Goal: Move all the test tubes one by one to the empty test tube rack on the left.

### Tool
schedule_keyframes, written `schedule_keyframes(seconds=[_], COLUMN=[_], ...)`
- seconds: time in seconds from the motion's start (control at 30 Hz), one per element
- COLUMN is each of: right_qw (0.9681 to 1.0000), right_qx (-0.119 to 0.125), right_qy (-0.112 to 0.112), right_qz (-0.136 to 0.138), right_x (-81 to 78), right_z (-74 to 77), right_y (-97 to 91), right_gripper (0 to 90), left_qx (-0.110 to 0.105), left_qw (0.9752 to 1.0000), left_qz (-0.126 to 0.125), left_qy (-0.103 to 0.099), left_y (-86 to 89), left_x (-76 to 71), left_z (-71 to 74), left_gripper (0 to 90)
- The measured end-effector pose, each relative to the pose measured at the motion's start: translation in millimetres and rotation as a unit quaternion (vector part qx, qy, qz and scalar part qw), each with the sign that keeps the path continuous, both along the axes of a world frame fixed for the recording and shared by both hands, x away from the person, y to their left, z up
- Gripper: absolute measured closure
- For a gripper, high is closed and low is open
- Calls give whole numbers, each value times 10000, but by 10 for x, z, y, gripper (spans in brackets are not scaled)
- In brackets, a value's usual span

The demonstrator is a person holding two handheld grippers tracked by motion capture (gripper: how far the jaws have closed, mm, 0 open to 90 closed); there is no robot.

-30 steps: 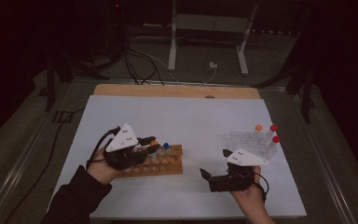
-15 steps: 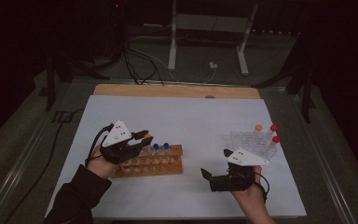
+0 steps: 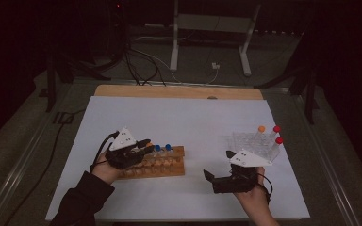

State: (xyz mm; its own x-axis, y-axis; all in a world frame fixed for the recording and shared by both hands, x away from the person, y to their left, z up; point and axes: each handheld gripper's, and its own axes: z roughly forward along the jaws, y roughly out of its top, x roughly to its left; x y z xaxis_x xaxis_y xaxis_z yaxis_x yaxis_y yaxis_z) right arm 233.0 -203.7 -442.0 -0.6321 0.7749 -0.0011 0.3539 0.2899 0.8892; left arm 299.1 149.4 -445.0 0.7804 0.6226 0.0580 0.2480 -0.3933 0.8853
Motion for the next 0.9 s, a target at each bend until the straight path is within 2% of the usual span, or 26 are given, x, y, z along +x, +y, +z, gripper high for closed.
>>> schedule_keyframes(seconds=[0.2,0.23,0.37,0.57,0.63,0.7,0.73,0.8,0.9], right_qw=[10000,10000,10000,10000,10000,10000,10000,9999,9999], right_qx=[4,10,13,28,40,74,78,87,108], right_qy=[0,7,1,9,19,16,5,-14,-28], right_qz=[4,10,22,32,34,51,62,72,60], right_x=[-2,-2,-2,-3,-1,-2,-2,-4,8], right_z=[3,3,4,10,12,15,18,24,36], right_y=[-5,-5,-6,-9,-15,-22,-24,-29,-51], right_gripper=[0,0,0,0,0,0,0,0,0], left_qx=[43,-11,-34,60,18,21,16,-17,-68], left_qw=[10000,10000,9999,10000,9999,9999,9999,9998,9998], left_qz=[7,0,-12,-28,-3,-9,-19,-115,-130], left_qy=[73,77,123,61,115,119,126,129,145], left_y=[2,9,31,9,20,29,35,49,63], left_x=[17,17,29,15,9,-14,-28,-64,-125], left_z=[-81,-93,-94,-86,-88,-88,-82,-64,-26], left_gripper=[718,718,717,711,698,649,592,543,370])
